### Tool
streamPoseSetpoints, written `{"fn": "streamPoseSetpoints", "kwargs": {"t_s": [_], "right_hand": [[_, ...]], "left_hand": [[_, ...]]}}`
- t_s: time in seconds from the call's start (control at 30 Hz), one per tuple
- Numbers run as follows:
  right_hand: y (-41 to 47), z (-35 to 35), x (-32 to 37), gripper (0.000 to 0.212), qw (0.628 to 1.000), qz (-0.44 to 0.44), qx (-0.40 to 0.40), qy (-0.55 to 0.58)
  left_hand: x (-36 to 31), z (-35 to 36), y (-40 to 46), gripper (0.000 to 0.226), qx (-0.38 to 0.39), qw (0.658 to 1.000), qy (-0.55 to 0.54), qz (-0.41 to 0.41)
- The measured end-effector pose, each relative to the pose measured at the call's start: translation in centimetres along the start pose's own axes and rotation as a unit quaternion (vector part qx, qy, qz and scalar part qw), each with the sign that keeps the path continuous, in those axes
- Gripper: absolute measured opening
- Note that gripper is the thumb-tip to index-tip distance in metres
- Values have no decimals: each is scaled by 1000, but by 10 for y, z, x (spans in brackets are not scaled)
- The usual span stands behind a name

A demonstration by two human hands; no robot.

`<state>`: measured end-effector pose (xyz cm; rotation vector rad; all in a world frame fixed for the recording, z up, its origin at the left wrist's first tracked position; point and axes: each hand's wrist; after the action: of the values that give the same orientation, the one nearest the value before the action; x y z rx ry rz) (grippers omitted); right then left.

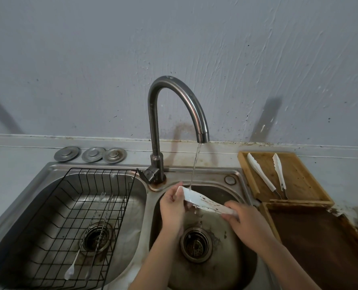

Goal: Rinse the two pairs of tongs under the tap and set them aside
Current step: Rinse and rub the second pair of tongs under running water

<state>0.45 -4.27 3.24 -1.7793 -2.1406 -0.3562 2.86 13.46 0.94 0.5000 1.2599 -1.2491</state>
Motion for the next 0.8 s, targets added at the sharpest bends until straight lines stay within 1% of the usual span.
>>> {"fn": "streamPoseSetpoints", "kwargs": {"t_s": [0.03,0.13,0.2,0.27,0.3,0.33,0.37,0.4,0.43,0.5,0.53,0.57,0.63,0.67,0.7,0.73,0.77,0.8], "right_hand": [[2,0,3,32,1000,2,-8,-5],[4,-2,9,31,999,-2,-24,-25],[4,-4,11,29,999,-11,-39,-37],[4,-4,9,28,998,-16,-35,-41],[2,-5,9,29,999,-15,-29,-39],[1,-5,7,30,999,-13,-24,-33],[0,-5,6,32,999,-13,-20,-25],[-1,-4,5,33,1000,-15,-19,-17],[-2,-4,4,35,1000,-17,-18,-15],[-3,-2,5,38,999,-20,-19,-22],[-3,-1,7,39,999,-22,-24,-26],[-3,1,9,40,999,-26,-30,-31],[0,5,16,40,997,-38,-42,-43],[1,8,18,41,997,-44,-47,-48],[3,10,19,41,996,-46,-52,-52],[4,10,19,41,996,-46,-58,-54],[5,9,18,40,996,-45,-62,-55],[6,8,16,40,995,-46,-67,-51]], "left_hand": [[2,5,-3,27,-6,1000,1,2],[9,17,-15,61,-7,1000,-8,2],[13,20,-22,70,-2,1000,-20,-11],[13,21,-26,75,0,1000,3,-18],[13,21,-27,73,2,1000,17,-17],[13,20,-25,65,4,1000,24,-16],[10,19,-24,49,1,1000,18,-18],[7,18,-20,29,-6,1000,-3,-21],[5,17,-19,15,-10,999,-29,-25],[2,17,-16,16,-27,998,-42,-32],[3,17,-15,14,-39,999,-22,-27],[3,19,-17,18,-49,998,-5,-23],[8,25,-22,47,-53,997,35,-31],[11,28,-25,56,-42,997,53,-39],[13,29,-28,60,-27,996,66,-49],[15,29,-29,60,-15,996,75,-53],[14,28,-28,55,-8,995,79,-52],[12,25,-26,45,-4,996,83,-44]]}}
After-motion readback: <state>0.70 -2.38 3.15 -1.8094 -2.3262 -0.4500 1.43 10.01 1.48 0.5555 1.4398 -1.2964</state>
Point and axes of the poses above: each hand's wrist, its own y-axis towards the middle knuckle, its own z-axis out of the palm, x = y × z, and after that the axes turned 1 degree about -y, right-handed
